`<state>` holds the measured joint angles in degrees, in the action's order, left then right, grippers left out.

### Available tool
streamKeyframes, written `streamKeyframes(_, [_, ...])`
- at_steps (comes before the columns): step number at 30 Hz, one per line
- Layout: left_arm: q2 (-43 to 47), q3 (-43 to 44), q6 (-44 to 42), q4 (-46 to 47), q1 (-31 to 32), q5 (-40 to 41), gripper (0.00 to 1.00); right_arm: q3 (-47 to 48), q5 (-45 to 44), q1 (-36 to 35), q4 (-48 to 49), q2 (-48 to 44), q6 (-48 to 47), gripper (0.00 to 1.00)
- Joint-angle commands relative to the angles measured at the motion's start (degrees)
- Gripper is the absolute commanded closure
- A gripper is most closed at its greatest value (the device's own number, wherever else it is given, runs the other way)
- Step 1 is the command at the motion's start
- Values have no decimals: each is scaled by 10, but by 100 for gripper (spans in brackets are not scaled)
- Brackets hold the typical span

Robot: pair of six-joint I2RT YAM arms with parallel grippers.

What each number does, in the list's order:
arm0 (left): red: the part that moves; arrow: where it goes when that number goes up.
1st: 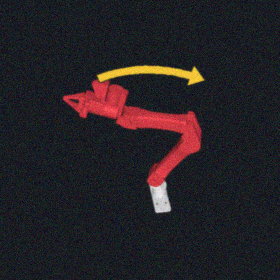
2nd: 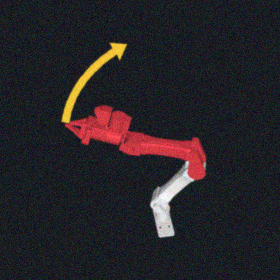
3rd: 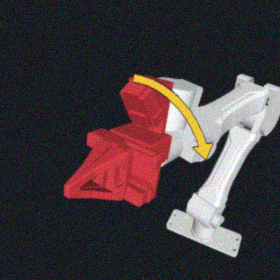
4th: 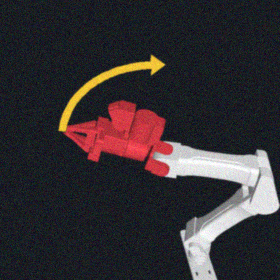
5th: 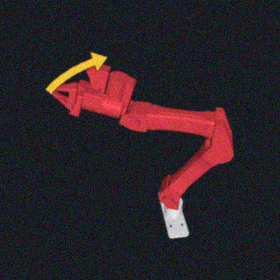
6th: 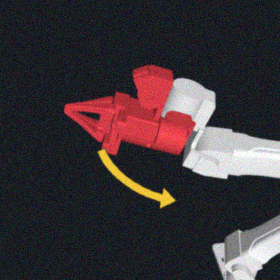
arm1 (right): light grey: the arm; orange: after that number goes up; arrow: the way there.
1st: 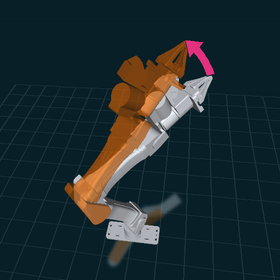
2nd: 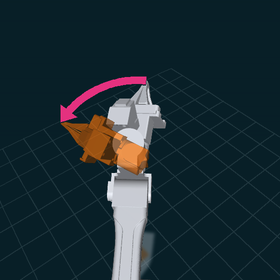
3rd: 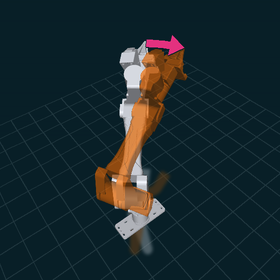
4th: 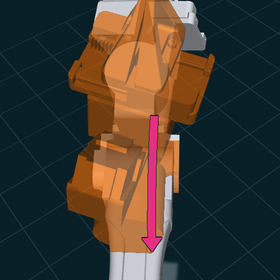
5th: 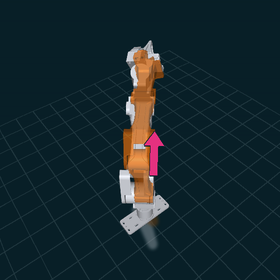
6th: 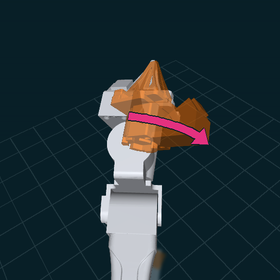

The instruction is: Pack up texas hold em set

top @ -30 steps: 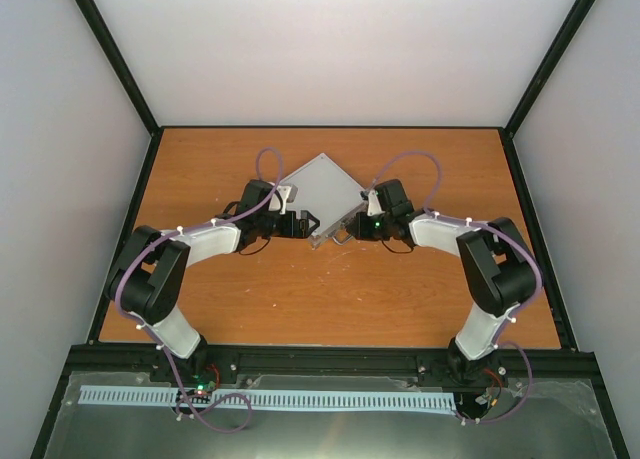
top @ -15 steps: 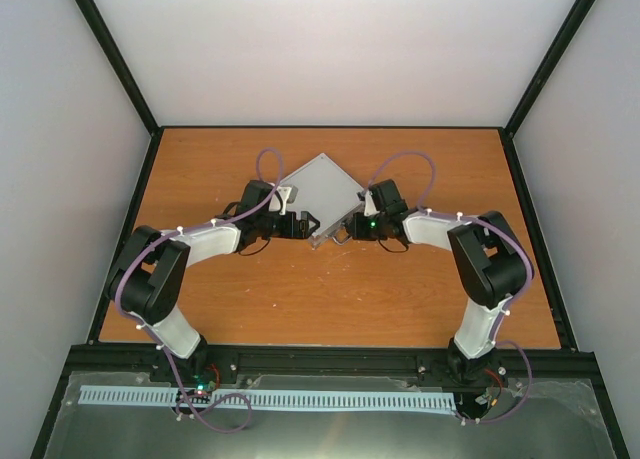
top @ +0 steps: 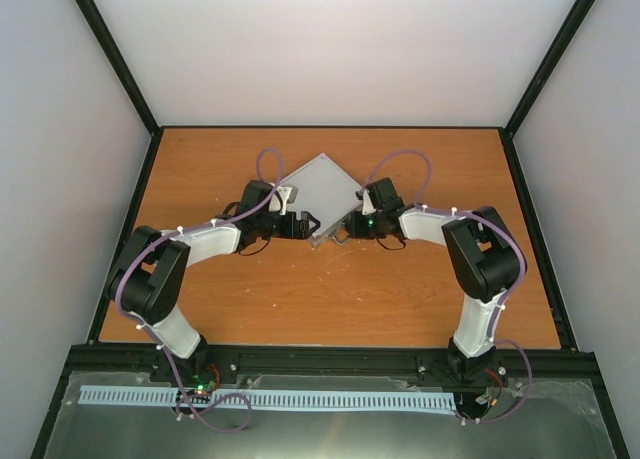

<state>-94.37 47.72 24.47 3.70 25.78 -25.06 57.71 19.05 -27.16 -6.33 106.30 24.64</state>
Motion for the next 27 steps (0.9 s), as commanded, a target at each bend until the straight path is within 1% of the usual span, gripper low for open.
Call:
streamKeyframes(1, [4, 5, -18, 18, 4, -9, 3, 21, -17, -4, -2, 21, -11, 91])
streamKeyframes(12, [4, 4, -19, 18, 5, -11, 3, 27, -17, -3, -7, 25, -18, 91])
streamKeyframes(16, [17, -8, -18, 30, 5, -7, 3, 15, -16, -4, -6, 2, -28, 90])
streamKeyframes(20, [36, -22, -19, 41, 5, -15, 3, -8, -11, -4, -15, -39, -44, 85])
streamKeyframes(22, [50, -23, -20, 40, 5, -19, 3, -22, -7, -3, -22, -67, -52, 79])
streamKeyframes(25, [92, -22, -21, 33, 3, 2, 3, -41, -11, -3, -40, -113, -71, 56])
streamKeyframes(27, [121, -9, -33, 12, -2, 18, 1, -51, -22, -1, -57, -143, -83, 41])
